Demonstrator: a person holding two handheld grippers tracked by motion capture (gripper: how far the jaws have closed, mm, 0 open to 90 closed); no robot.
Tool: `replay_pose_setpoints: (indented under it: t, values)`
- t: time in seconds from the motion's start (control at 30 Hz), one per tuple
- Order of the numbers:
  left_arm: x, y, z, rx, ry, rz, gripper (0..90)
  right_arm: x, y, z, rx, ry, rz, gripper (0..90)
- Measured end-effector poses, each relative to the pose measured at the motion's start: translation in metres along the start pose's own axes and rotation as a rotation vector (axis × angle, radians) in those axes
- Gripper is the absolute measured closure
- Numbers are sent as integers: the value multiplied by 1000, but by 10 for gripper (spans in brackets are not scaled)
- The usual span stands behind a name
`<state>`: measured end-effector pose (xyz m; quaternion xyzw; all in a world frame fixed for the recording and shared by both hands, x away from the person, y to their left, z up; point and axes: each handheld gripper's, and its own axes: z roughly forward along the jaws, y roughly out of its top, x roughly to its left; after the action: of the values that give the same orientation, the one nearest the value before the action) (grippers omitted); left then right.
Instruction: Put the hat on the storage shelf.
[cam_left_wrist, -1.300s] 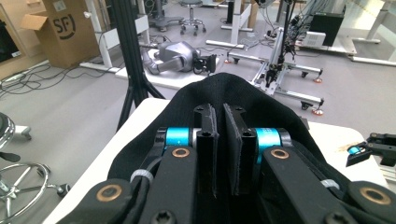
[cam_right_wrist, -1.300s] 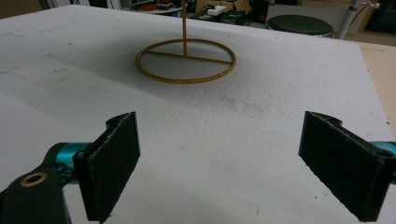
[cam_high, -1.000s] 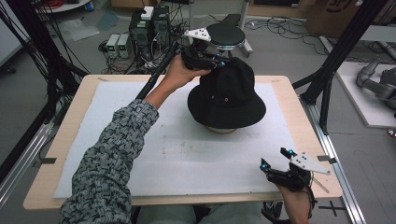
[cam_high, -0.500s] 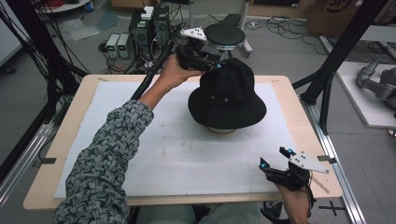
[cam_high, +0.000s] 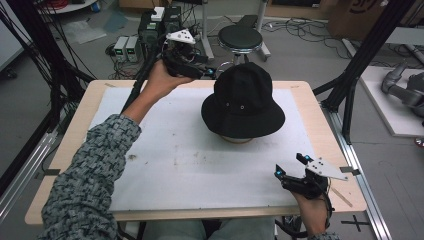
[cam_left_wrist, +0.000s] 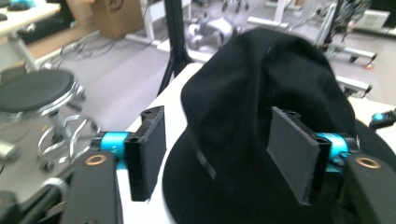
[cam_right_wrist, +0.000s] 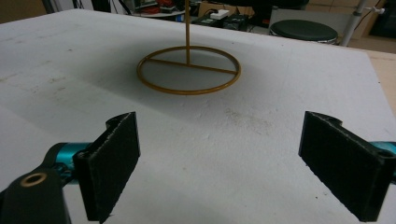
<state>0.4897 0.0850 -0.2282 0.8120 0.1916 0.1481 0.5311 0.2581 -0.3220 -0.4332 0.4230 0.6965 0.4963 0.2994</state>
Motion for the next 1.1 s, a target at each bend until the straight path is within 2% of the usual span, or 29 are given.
replay_pose_setpoints:
  t: [0.07, 0.13, 0.17, 0.3, 0.57, 0.83, 1.1]
  values:
    - [-1, -8, -14, -37, 38, 5, 369, 0, 1, 2, 0, 2, 0, 123]
    - [1, -13, -24, -20, 47, -13, 363, 0, 1, 4, 5, 4, 8, 122]
    - [0, -18, -33, -34, 68, -8, 352, 0, 1, 5, 1, 6, 3, 123]
    - [0, -37, -60, -52, 112, -35, 339, -1, 2, 9, 4, 15, 8, 122]
    - [-8, -75, -107, -46, 202, -50, 306, -1, 4, 14, 3, 17, 11, 123]
    - [-20, -112, -135, -31, 263, -72, 290, 4, 8, 21, 2, 32, -3, 123]
    - [-36, -152, -154, -54, 314, -104, 286, 4, 9, 24, -1, 39, -2, 123]
